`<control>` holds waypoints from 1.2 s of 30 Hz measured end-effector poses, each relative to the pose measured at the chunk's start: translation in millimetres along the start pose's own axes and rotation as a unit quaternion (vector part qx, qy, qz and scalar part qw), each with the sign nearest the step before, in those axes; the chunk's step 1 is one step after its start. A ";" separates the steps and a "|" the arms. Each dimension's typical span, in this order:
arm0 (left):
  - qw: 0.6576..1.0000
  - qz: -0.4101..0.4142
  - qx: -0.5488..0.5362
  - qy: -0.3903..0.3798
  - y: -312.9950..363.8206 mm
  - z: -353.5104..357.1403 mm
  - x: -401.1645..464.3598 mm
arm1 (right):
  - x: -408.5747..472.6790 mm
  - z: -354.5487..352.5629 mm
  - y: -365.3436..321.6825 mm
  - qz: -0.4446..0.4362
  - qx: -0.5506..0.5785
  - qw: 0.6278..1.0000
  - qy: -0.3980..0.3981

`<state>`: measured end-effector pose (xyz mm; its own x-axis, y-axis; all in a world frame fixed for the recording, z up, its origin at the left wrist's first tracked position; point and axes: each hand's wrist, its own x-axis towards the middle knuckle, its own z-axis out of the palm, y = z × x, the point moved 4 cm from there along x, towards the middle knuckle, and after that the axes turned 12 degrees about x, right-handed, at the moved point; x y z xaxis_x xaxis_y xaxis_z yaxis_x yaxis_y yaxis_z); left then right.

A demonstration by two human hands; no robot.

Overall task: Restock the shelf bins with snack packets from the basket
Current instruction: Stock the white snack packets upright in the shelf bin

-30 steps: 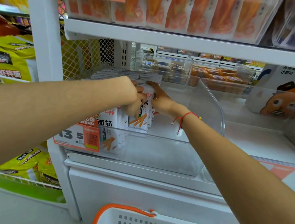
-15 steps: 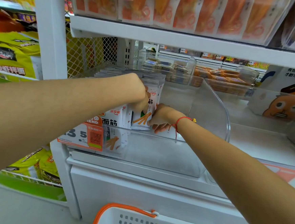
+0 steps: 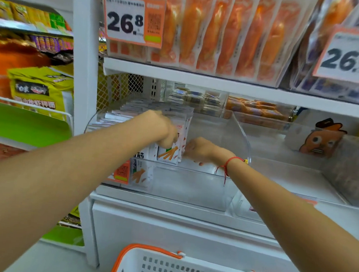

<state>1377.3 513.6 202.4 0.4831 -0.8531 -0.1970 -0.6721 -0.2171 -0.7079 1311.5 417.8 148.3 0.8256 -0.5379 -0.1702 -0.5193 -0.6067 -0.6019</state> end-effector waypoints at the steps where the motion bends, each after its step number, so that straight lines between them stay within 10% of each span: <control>1: 0.999 0.000 -0.024 0.034 1.1 -4.6 -8.4 | -7.3 -5.0 -2.4 -0.030 -0.006 0.999 0.041; 7: 0.922 -0.108 -0.267 0.259 4.4 -18.2 -77.6 | -89.8 -20.8 -13.2 -0.129 0.094 0.962 0.222; 11: 0.841 -0.185 -0.415 0.293 30.3 -3.9 -120.7 | -140.6 -3.1 6.1 -0.102 0.174 0.968 0.151; 24: 0.781 -0.101 -0.615 0.027 236.8 135.5 -158.7 | -216.3 151.5 142.0 0.061 0.178 0.979 -0.080; 30: 0.806 -0.108 -0.568 -0.127 315.3 221.6 -170.6 | -236.2 248.8 193.3 0.119 0.105 0.975 -0.157; 36: 0.812 -0.164 -0.540 -0.149 355.1 256.2 -182.9 | -236.0 312.2 215.8 0.160 0.078 0.982 -0.070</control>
<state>1194.1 714.1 -186.8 0.7412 -0.5477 -0.3882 -0.5022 -0.8361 0.2207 1073.4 596.5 -185.0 0.6543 -0.5939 -0.4682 -0.7251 -0.3168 -0.6115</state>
